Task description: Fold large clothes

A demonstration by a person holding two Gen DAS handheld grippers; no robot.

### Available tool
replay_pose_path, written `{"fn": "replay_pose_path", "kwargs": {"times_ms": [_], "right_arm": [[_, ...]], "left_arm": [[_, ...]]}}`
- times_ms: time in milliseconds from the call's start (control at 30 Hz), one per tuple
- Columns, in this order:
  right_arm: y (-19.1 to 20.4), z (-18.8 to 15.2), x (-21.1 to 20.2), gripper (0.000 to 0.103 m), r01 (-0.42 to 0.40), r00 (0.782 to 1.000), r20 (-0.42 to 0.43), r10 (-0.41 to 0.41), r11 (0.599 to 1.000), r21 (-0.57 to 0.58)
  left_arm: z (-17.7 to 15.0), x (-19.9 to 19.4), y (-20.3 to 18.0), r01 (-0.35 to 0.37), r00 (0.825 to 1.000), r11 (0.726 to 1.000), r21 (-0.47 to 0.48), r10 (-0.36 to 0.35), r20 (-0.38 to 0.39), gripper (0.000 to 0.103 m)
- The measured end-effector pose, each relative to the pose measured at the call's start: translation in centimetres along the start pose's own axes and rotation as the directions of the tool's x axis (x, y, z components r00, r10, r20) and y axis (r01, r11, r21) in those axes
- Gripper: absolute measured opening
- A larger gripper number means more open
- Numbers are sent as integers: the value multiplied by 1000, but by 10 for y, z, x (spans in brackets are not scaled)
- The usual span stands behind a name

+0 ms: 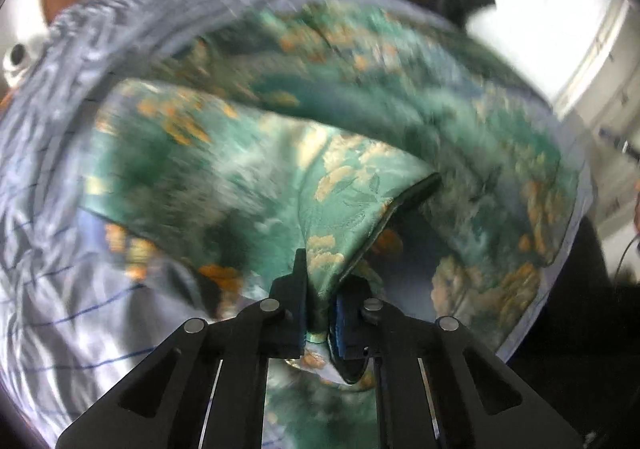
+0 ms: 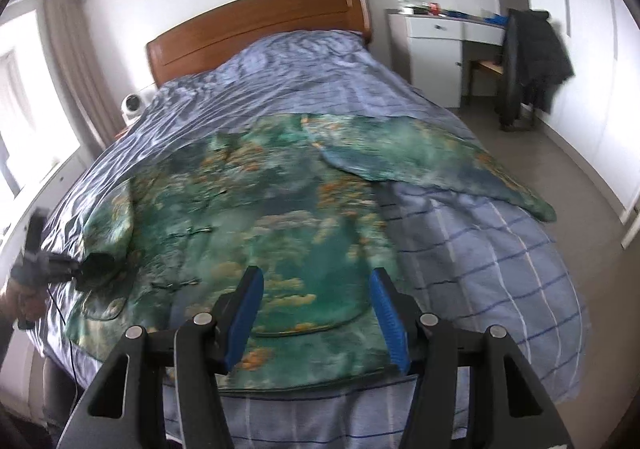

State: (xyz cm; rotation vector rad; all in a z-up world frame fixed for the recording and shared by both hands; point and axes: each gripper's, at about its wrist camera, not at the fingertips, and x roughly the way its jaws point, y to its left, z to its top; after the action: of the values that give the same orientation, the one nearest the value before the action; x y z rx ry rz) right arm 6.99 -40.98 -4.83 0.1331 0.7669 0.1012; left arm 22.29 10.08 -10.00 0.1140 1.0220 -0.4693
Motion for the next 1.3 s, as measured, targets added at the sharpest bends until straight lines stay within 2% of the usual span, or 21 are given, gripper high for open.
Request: {"fn": "replay_pose_path", "kwargs": {"times_ms": [100, 200, 333, 367, 400, 433, 467, 533, 567, 600, 633, 667, 700, 767, 900, 1000, 1100, 1233, 1300], "right_arm": [[15, 0, -1, 56, -14, 1000, 0, 14, 999, -46], [25, 1, -3, 56, -22, 1000, 12, 23, 997, -75], [31, 0, -4, 56, -40, 999, 18, 42, 996, -75], [32, 0, -4, 56, -45, 999, 18, 46, 996, -74], [33, 0, -3, 56, -50, 999, 17, 52, 996, -73], [35, -1, -4, 56, -56, 998, 17, 57, 996, -74], [37, -1, -5, 56, -61, 998, 18, 62, 995, -75], [40, 0, -8, 56, -67, 997, 25, 69, 994, -82], [41, 0, -9, 56, -67, 997, 28, 69, 994, -86], [42, 0, -11, 56, -61, 997, 33, 65, 994, -92], [41, 1, -12, 56, -54, 998, 37, 58, 994, -96], [41, 1, -13, 56, -47, 998, 39, 51, 994, -98], [41, 1, -14, 56, -42, 998, 40, 46, 994, -99], [38, 2, -13, 57, -30, 999, 36, 33, 995, -90], [37, 3, -5, 57, -13, 1000, 18, 14, 997, -69], [40, 4, -2, 59, -14, 1000, 13, 15, 997, -71], [44, 2, -2, 65, -6, 1000, 16, 7, 996, -87], [41, 1, -2, 65, 10, 1000, 17, -9, 996, -86], [37, 0, -3, 67, 17, 1000, 18, -16, 997, -71]], "left_arm": [[1, -48, 38, -29, 993, 993, -119, 42, 111, 9], [-5, -95, 87, -77, 972, 961, -264, 131, 195, 9], [-31, -138, 149, -177, 932, 878, -445, 295, 210, 9], [-38, -142, 162, -217, 920, 852, -477, 342, 193, 12], [-50, -146, 180, -278, 898, 805, -524, 412, 156, 18], [-58, -148, 192, -312, 884, 771, -555, 450, 127, 24], [-70, -149, 205, -349, 866, 725, -594, 492, 90, 34], [-99, -152, 229, -402, 826, 617, -677, 564, 23, 39], [-115, -152, 237, -413, 815, 569, -712, 580, -9, 44], [-125, -150, 240, -415, 809, 536, -735, 587, -29, 50], [-138, -149, 241, -410, 806, 504, -760, 590, -44, 52], [-144, -146, 238, -406, 808, 492, -770, 587, -50, 56], [-149, -142, 233, -398, 814, 491, -774, 579, -51, 61], [-155, -138, 215, -381, 829, 516, -767, 558, -37, 68], [-134, -120, 165, -344, 863, 630, -696, 504, 30, 83], [-112, -106, 126, -312, 890, 724, -615, 450, 78, 89], [-87, -92, 77, -284, 911, 805, -522, 396, 115, 90], [-60, -85, 24, -217, 929, 867, -449, 325, 178, 92], [-48, -84, 3, -176, 933, 884, -433, 290, 213, 95]]}}
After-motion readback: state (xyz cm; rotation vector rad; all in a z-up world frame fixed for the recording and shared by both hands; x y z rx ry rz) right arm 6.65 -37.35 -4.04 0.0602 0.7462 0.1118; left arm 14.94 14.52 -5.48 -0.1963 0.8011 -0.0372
